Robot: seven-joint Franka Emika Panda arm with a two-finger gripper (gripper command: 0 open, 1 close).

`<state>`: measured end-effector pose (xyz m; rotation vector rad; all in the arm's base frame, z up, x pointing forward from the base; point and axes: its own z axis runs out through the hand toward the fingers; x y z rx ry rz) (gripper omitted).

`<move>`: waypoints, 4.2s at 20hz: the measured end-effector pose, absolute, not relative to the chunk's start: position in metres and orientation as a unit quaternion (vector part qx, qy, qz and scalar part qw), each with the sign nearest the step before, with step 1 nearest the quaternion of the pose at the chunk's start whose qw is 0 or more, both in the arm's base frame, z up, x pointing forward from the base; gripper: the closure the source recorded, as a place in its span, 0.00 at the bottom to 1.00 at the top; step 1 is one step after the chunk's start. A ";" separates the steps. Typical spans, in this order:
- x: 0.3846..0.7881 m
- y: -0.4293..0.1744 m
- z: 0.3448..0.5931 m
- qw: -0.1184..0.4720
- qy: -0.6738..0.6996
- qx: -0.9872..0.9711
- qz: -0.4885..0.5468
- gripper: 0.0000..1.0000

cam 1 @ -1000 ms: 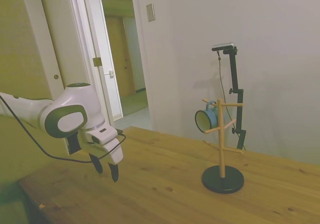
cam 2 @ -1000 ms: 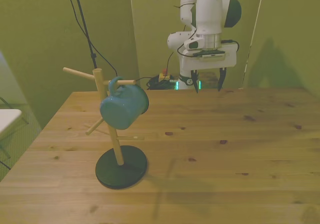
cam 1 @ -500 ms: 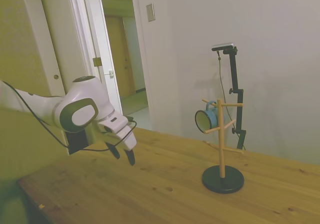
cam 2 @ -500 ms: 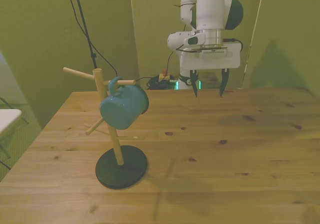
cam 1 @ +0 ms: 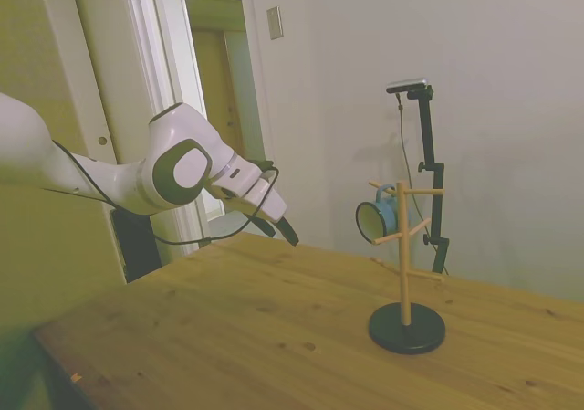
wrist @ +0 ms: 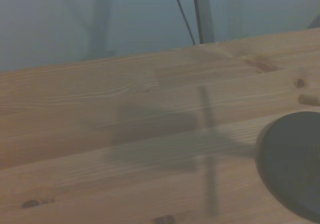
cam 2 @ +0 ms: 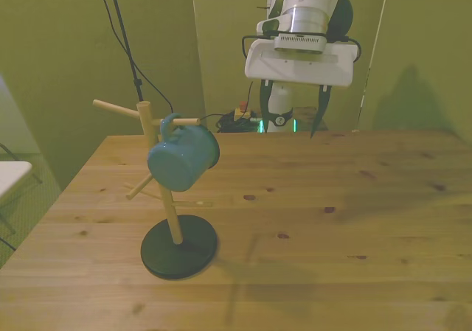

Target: Unload the mug

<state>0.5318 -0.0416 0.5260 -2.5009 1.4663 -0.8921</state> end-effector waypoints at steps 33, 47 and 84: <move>0.602 -0.122 0.546 0.057 0.552 -0.716 -0.425 0.00; 0.623 -0.147 0.522 0.066 0.568 -0.687 -0.448 0.00; 0.632 -0.148 0.508 0.067 0.571 -0.681 -0.453 1.00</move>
